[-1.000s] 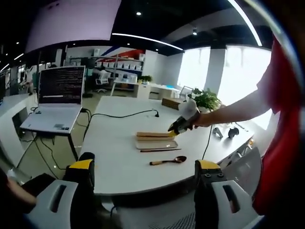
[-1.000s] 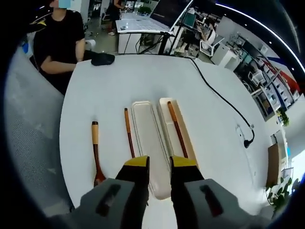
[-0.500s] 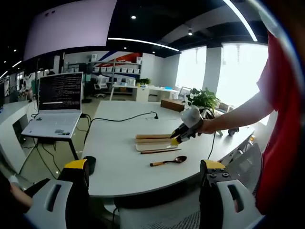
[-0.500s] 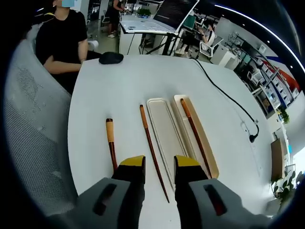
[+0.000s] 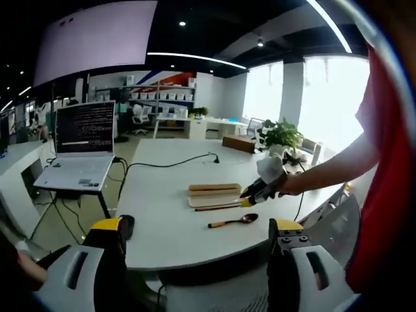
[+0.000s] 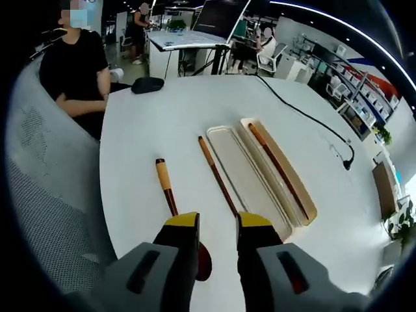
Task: Arrange the utensils inside the cutlery case until each visible utensil rests in its matching compartment.
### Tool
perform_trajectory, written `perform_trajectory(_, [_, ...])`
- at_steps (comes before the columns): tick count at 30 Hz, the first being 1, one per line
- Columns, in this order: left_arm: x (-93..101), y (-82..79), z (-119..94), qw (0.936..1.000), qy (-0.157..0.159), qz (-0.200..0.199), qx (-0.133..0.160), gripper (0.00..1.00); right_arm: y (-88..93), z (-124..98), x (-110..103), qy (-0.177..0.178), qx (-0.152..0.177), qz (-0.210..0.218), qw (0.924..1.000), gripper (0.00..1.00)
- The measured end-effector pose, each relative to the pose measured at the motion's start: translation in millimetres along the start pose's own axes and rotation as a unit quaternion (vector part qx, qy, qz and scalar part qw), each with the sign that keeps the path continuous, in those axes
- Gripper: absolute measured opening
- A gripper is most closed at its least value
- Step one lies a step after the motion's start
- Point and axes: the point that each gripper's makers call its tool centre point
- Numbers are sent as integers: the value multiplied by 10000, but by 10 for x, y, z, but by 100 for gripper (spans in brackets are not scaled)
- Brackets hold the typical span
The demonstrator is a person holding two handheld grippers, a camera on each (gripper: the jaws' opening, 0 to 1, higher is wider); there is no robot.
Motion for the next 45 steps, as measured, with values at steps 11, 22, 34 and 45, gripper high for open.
perform_trajectory(11, [9,48,-6,9999,123,-112,-24,92,-109,91,-18,2,62,-478,9988,13])
perform_trajectory(22, [-42,92,-81,9999,-48,-142,-54,85,-205,276,71,18,-238,-982,9949,8])
perform_trajectory(34, [-44,74,-131,9999,46,11,-164,83,-451,377,132,-423,-324,-938,9942,8])
perform_trajectory(45, [-51,144,-199,9994,-139,-96,-293,83,-429,627,129,-639,-668,-1023,9904,8])
Point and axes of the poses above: the point that each gripper's makers call its tool centre point, and the gripper's own axes: z roughly forward along the fingers, x roughly to its right, y roughly out of its underside, and after that the axes turned 14 degrees about -x, right-handed
